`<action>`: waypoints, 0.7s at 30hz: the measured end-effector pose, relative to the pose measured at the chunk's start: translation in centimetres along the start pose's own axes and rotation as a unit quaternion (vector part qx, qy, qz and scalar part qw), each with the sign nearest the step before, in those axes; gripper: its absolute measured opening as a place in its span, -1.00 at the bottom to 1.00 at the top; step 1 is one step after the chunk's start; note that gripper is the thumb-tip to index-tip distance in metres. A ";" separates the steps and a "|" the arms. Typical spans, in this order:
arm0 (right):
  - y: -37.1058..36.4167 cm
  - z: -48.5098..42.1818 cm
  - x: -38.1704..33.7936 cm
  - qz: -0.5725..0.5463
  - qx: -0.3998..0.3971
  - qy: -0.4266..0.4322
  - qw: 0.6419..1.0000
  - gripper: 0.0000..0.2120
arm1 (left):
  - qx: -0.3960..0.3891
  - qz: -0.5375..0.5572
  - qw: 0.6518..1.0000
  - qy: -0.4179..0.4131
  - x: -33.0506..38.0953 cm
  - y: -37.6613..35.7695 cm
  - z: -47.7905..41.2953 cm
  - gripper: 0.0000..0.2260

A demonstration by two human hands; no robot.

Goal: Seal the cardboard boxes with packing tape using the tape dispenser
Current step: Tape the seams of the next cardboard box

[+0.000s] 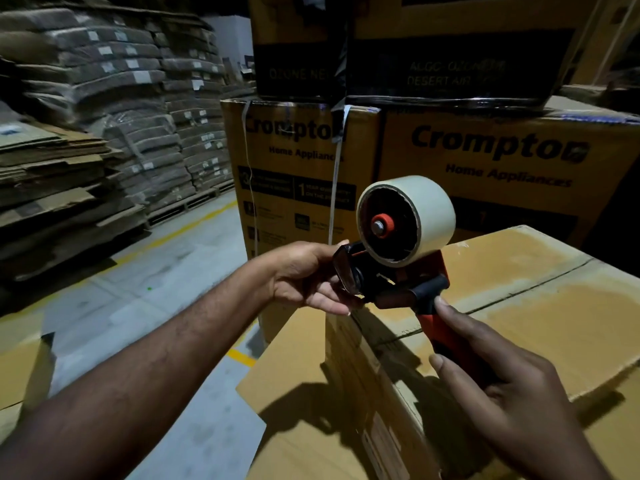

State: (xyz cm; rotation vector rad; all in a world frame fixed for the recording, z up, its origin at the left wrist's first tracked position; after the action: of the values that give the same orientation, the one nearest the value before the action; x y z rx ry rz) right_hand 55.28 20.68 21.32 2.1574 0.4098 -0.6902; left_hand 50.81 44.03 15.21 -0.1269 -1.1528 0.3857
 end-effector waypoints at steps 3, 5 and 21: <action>-0.2 -0.1 0.0 -0.010 0.001 0.007 1.000 -0.35 | -0.019 0.070 0.997 0.007 -0.9 -0.7 -0.1 -0.57; 0.0 -0.1 0.0 -0.008 0.003 0.014 1.000 -0.36 | -0.009 0.115 0.993 -0.003 -1.3 -1.0 -0.3 -0.60; -1.0 -0.9 0.5 0.001 -0.011 0.006 1.000 -0.39 | 0.134 -0.055 0.989 -0.027 -1.6 3.7 -1.6 -0.92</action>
State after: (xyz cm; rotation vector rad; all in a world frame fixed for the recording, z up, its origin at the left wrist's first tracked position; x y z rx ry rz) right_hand 55.48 22.05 20.86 2.1416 0.4200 -0.6695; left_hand 50.89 47.09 12.09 0.1829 -1.1441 0.4452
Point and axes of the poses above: each hand's wrist, its own z-axis away from the middle knuckle, its own y-axis out of the back of the hand, x = y × z, the point moved 10 cm from there along -z, towards the middle knuckle, and after that the axes turned 7 degrees about -x, right-handed, at the moved point
